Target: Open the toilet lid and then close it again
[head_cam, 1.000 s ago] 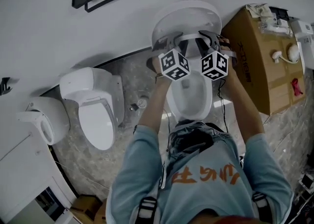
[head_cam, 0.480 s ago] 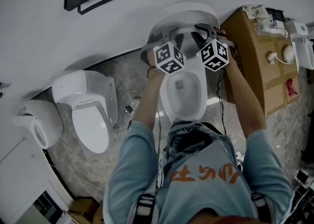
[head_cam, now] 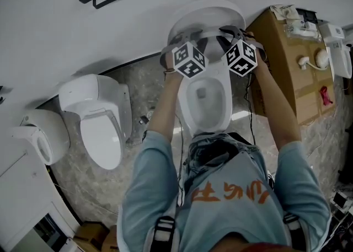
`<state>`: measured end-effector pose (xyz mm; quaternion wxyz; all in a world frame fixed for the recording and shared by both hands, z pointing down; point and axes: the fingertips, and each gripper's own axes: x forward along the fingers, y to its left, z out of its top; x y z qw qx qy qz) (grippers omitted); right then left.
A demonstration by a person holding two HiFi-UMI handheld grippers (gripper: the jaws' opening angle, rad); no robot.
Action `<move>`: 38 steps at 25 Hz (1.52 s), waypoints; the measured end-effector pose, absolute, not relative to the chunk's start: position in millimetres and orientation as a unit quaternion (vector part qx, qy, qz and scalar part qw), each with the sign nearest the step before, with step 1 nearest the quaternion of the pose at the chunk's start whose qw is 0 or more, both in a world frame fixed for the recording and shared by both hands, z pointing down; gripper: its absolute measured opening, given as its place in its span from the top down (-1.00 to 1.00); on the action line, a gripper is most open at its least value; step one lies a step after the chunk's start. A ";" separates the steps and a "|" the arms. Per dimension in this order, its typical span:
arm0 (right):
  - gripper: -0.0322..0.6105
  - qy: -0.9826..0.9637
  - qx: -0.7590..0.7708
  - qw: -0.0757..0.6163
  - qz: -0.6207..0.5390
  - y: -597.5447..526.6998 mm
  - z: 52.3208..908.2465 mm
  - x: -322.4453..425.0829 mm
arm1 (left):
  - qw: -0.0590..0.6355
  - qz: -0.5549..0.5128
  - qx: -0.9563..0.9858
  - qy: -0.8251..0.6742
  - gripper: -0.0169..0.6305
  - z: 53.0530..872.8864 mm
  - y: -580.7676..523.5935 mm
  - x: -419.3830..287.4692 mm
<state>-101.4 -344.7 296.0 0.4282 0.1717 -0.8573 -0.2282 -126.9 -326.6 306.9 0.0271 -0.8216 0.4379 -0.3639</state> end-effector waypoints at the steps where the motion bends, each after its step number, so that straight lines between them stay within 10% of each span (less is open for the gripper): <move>1: 0.59 -0.856 0.169 0.430 -0.231 -341.0 295.8 -100.0 | 0.021 -0.363 -0.822 0.438 0.63 306.6 -323.4 -125.7; 38: 0.48 -0.864 -0.011 0.434 -0.254 -69.8 372.7 40.0 | -0.101 -0.499 -0.786 0.351 0.45 398.8 -61.1 10.9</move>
